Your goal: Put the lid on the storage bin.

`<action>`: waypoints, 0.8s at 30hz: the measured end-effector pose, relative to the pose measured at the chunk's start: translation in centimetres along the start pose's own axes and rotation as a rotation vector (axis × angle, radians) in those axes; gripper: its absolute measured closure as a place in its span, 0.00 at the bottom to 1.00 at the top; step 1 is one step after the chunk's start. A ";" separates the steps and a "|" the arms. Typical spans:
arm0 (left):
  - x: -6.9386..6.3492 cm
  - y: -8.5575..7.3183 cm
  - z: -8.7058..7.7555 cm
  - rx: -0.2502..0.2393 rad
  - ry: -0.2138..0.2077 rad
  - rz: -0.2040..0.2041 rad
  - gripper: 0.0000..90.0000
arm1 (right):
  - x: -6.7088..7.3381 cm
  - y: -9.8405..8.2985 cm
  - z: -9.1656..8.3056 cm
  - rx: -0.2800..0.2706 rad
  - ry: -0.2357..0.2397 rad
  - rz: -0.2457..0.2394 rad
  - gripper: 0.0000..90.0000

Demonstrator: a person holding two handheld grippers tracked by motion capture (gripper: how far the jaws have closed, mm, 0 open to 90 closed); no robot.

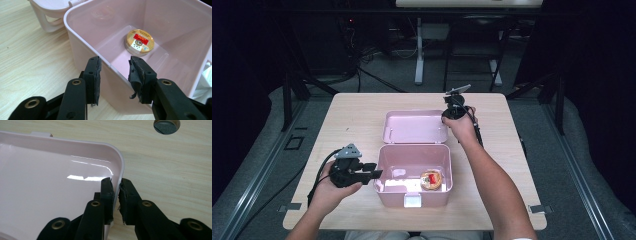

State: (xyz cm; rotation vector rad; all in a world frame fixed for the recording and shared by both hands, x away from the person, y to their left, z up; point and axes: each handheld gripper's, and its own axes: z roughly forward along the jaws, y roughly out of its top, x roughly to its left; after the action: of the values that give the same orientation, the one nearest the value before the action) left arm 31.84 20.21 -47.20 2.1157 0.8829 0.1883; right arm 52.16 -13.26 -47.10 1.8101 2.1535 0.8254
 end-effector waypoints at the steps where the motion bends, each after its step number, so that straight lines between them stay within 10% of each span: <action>1: 0.0 0.0 0.0 -0.001 0.000 0.000 0.68 | 0.0 0.0 -0.1 -0.007 0.000 -0.003 0.91; 24: 0.0 0.0 0.0 -0.003 -0.001 -0.006 0.68 | 0.7 -0.2 -2.8 -0.138 0.000 -0.015 0.93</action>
State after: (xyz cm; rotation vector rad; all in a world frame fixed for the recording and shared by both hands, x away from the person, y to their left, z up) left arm 31.85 20.20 -47.23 2.1098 0.8877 0.1847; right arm 50.43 -13.40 -44.75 1.7249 2.0521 0.9452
